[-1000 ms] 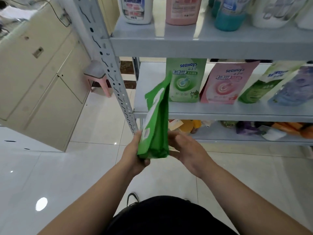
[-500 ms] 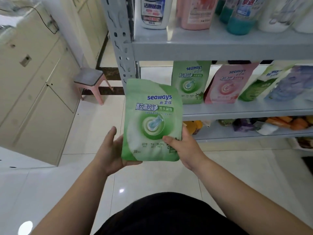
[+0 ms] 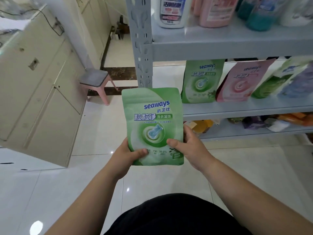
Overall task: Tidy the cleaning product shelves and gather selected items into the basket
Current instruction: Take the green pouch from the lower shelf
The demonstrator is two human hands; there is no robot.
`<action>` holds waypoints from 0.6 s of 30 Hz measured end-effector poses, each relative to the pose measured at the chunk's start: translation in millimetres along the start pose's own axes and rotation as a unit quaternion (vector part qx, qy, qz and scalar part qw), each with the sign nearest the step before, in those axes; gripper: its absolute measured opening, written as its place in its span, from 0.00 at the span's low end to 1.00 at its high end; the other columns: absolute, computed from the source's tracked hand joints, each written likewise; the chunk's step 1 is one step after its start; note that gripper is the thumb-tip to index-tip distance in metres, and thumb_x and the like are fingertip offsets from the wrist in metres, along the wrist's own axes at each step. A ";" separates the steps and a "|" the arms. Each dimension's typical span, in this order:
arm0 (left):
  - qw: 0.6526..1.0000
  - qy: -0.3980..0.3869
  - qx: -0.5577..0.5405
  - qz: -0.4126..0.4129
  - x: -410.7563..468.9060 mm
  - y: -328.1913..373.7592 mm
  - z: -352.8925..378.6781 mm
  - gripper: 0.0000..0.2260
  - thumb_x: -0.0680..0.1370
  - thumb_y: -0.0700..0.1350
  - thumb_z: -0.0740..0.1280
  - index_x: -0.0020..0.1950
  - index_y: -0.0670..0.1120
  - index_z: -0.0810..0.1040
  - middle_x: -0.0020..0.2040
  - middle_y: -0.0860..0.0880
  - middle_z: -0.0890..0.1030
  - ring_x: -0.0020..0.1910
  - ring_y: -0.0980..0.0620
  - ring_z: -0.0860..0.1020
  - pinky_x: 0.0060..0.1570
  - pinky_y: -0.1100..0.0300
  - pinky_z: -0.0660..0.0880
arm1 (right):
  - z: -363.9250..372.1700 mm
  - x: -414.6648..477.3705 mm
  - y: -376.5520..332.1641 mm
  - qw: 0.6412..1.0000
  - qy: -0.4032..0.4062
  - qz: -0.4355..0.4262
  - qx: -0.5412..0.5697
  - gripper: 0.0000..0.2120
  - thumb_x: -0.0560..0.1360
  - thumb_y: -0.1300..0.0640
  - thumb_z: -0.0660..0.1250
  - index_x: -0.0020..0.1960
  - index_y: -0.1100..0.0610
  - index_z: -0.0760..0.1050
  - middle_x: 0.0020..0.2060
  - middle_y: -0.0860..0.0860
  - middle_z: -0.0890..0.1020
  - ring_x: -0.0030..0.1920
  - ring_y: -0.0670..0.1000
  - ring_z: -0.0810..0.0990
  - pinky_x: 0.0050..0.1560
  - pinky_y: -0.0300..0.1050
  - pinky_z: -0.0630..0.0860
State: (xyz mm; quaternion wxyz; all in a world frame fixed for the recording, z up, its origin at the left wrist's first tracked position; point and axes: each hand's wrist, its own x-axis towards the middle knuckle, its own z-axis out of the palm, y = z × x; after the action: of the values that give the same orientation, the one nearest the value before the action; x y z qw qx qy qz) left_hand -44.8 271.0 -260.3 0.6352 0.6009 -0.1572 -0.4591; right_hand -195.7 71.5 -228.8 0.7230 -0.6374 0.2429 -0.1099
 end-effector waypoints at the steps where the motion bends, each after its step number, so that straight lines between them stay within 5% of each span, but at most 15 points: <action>1: 1.000 -0.010 0.002 -0.007 4.2 -3.5 3.9 0.32 0.69 0.47 0.80 0.71 0.49 0.73 0.65 0.43 0.82 0.63 0.40 0.81 0.58 0.39 0.80 | -7.3 -2.5 -1.6 1.000 0.009 0.004 0.014 0.25 0.67 0.49 0.80 0.62 0.44 0.77 0.59 0.51 0.86 0.60 0.55 0.85 0.56 0.52 0.83; 9: 0.979 -0.159 0.059 -0.111 56.6 -33.2 98.6 0.35 0.66 0.47 0.81 0.70 0.45 0.73 0.63 0.41 0.83 0.61 0.37 0.82 0.58 0.36 0.79 | -110.6 -49.1 3.9 0.982 0.177 0.006 0.070 0.24 0.71 0.58 0.77 0.64 0.41 0.77 0.60 0.51 0.85 0.61 0.55 0.84 0.58 0.52 0.83; 12: 0.965 -0.209 0.097 -0.122 81.8 -33.4 153.7 0.36 0.67 0.46 0.81 0.72 0.45 0.72 0.63 0.42 0.83 0.61 0.39 0.83 0.57 0.41 0.81 | -159.2 -82.8 18.3 0.965 0.228 0.028 0.130 0.29 0.73 0.62 0.75 0.71 0.51 0.72 0.63 0.55 0.84 0.62 0.59 0.83 0.56 0.55 0.83; 15: 0.960 -0.223 0.116 -0.124 104.8 -32.1 221.1 0.37 0.65 0.46 0.82 0.72 0.46 0.71 0.62 0.43 0.84 0.59 0.40 0.84 0.54 0.45 0.82 | -208.9 -118.7 31.7 0.951 0.249 0.094 0.157 0.32 0.71 0.62 0.76 0.72 0.50 0.70 0.62 0.53 0.84 0.59 0.57 0.85 0.53 0.54 0.83; 18: 0.956 -0.228 0.137 -0.124 132.0 -28.9 295.3 0.33 0.66 0.40 0.82 0.68 0.48 0.74 0.58 0.45 0.86 0.54 0.44 0.86 0.47 0.52 0.84 | -255.3 -148.4 43.2 0.940 0.255 0.140 0.177 0.34 0.68 0.58 0.78 0.72 0.50 0.70 0.61 0.51 0.85 0.60 0.56 0.85 0.60 0.61 0.82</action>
State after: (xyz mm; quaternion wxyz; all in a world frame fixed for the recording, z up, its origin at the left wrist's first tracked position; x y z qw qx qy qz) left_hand -208.2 -9.6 -265.5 0.4321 0.5762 -0.2839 -0.6330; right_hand -455.0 -73.5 -257.4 0.7459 -0.4096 0.4825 -0.2075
